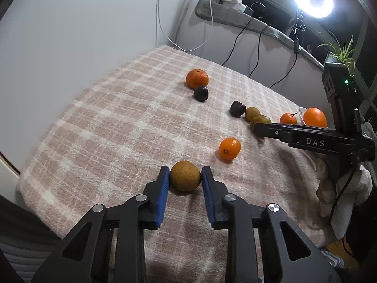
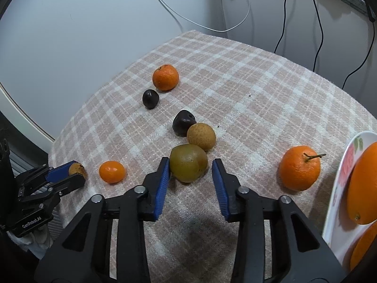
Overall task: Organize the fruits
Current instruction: 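Carry the brown kiwi in the left tool over the plate while the right tool carries a green kiwi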
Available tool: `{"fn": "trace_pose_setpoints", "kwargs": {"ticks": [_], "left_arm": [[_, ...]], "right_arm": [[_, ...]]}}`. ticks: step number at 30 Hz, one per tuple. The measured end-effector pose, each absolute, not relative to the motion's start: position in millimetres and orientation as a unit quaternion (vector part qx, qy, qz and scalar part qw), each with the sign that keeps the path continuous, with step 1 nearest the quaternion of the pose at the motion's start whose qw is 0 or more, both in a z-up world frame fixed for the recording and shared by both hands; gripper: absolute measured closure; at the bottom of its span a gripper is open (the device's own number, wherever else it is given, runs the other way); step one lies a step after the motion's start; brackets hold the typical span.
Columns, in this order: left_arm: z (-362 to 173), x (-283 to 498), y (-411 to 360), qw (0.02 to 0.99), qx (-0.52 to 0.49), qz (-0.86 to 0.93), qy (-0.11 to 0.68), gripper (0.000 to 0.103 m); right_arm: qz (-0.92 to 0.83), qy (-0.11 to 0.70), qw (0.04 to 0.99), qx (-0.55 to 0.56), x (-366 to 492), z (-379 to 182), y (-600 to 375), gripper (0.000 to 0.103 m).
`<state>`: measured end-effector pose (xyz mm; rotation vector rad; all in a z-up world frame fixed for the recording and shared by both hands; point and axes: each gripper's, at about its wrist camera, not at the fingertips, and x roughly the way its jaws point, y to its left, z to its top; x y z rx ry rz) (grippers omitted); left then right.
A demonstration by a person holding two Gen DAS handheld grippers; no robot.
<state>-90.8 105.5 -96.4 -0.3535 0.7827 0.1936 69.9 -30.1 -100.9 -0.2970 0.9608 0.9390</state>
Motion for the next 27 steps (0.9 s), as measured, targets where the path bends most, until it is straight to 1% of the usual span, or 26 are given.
{"fn": "trace_pose_setpoints", "kwargs": {"ticks": [1,5,16,27], "left_arm": [[-96.5,-90.5,104.9,0.905,-0.170,0.095,0.378,0.077],[-96.1,-90.7,103.7,0.906,-0.168,0.094,0.377,0.078],[-84.6,-86.5,103.9,0.912,-0.172,0.082,0.362,0.078],[-68.5,-64.4,77.7,0.923,-0.163,0.032,0.346,0.078]], "right_arm": [[0.435,0.444,0.771,-0.137,69.3,-100.9,-29.8,0.071],[0.436,0.441,0.772,-0.136,67.7,-99.5,-30.6,0.072],[0.439,0.431,0.780,-0.113,65.6,-84.7,-50.8,0.072],[0.415,0.403,0.811,-0.092,55.4,-56.6,-102.5,0.072]]}}
